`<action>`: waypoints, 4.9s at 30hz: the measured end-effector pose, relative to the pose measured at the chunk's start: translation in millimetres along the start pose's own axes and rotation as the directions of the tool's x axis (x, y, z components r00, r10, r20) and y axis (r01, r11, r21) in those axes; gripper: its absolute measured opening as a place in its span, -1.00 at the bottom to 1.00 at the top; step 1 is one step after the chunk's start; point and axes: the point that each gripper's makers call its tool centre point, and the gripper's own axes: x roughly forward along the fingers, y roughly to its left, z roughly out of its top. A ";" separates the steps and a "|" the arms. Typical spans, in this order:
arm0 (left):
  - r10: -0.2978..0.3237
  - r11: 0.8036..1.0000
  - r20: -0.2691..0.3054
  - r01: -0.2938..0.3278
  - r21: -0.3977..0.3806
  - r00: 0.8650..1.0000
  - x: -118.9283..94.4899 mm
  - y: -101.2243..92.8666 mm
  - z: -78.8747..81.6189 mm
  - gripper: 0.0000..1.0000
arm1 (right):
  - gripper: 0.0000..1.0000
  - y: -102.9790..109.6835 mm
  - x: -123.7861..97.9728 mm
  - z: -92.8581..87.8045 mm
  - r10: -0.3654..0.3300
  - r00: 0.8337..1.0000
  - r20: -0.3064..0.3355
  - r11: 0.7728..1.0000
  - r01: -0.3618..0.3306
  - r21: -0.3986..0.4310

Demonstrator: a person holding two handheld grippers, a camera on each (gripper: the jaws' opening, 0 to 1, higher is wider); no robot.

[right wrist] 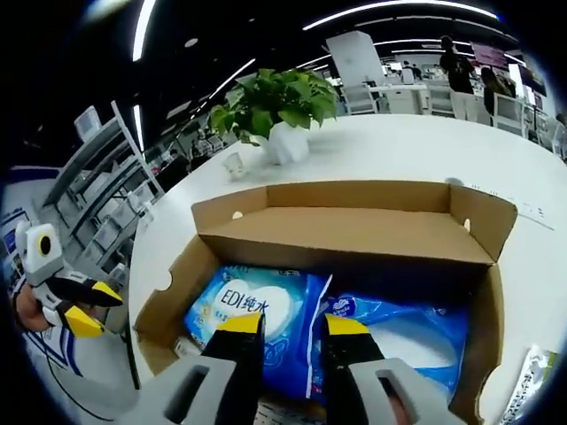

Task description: Operate the shoe box by opening the lid, removing the specified soft item, and placing it in the target area until the item is outside and the box remains undamaged.

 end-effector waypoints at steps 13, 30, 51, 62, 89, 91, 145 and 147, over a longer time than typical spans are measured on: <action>-0.004 1.000 -0.008 0.004 -0.005 1.000 0.9 -1.7 -3.3 -0.37 | -1.00 -5.3 8.5 -12.5 -0.010 0.998 -0.062 0.998 0.013 0.060; -0.043 0.999 -0.012 0.043 0.017 0.999 13.6 -14.7 8.8 -0.37 | -1.00 -3.2 -26.5 -1.8 0.006 1.000 0.026 0.998 -0.008 0.059; -0.076 0.995 -0.041 0.078 0.055 0.996 50.2 -27.0 25.3 -0.39 | -1.00 1.1 -84.9 -1.2 -0.049 0.997 0.067 0.998 0.046 0.049; -0.104 0.992 -0.084 0.109 0.062 0.991 80.8 -34.4 30.1 -0.37 | -1.00 -31.5 -93.3 -4.6 -0.094 0.993 0.077 0.993 0.088 0.075; -0.112 0.992 -0.198 0.120 0.029 0.974 118.8 -18.5 15.4 -0.34 | -1.00 -39.7 -95.3 -15.6 -0.112 0.989 0.096 0.986 0.099 0.138; -0.086 0.995 -0.212 0.096 0.038 0.973 122.0 -17.1 14.1 -0.32 | -1.00 -39.9 -95.4 -16.2 -0.114 0.989 0.096 0.985 0.100 0.138; -0.152 0.983 -0.095 0.140 -0.118 0.984 127.4 -37.6 31.3 -0.85 | -1.00 -28.8 -101.8 -14.4 -0.121 0.985 0.124 0.982 0.100 0.162; -0.150 0.984 -0.086 0.141 -0.110 0.985 125.0 -39.0 34.8 -0.85 | -1.00 -27.9 -103.9 -12.9 -0.121 0.984 0.131 0.982 0.099 0.162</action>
